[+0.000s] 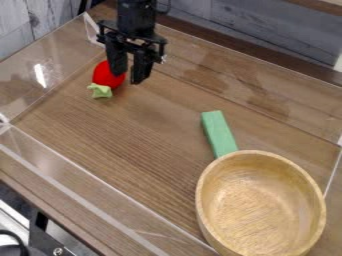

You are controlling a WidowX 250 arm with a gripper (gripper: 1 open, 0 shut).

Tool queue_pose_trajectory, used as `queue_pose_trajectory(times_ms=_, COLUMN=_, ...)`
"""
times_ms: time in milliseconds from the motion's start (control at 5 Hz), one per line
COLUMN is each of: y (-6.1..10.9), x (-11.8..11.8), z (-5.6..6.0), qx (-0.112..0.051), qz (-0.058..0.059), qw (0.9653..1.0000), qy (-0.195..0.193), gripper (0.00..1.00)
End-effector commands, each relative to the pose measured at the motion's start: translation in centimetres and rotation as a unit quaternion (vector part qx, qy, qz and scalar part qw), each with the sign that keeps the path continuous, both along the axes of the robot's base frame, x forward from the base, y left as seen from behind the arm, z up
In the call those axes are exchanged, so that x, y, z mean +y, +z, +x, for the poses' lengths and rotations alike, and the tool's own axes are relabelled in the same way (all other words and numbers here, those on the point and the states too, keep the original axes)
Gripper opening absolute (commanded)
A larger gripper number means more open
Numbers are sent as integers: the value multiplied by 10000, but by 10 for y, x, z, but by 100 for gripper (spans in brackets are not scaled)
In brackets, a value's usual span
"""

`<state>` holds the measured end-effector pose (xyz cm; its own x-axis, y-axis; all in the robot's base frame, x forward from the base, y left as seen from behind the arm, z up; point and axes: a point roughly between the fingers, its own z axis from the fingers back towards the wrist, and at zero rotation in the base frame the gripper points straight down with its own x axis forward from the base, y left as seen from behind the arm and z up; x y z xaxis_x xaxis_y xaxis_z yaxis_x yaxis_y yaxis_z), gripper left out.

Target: Move the red object to the right side of the table

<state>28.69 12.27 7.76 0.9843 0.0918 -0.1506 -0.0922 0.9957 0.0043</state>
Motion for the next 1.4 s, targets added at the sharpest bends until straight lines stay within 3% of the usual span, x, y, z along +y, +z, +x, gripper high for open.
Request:
queue_pose_trajectory(times_ms=0, y=14, x=30, z=11, qx=-260, qz=141, qw=9995, qy=-79, gripper=100)
queue_pose_trajectory(times_ms=400, y=-4, x=46, z=18, qx=-263, qz=195, qw=9995, qy=-29, gripper=100)
queue_pose_trajectory(times_ms=800, y=4, x=64, z=38, qx=-307, qz=190, qw=9993, qy=37, gripper=100)
queue_pose_trajectory(times_ms=1200, y=-19, x=56, z=39, qx=-289, qz=182, qw=9994, qy=-98, gripper=100)
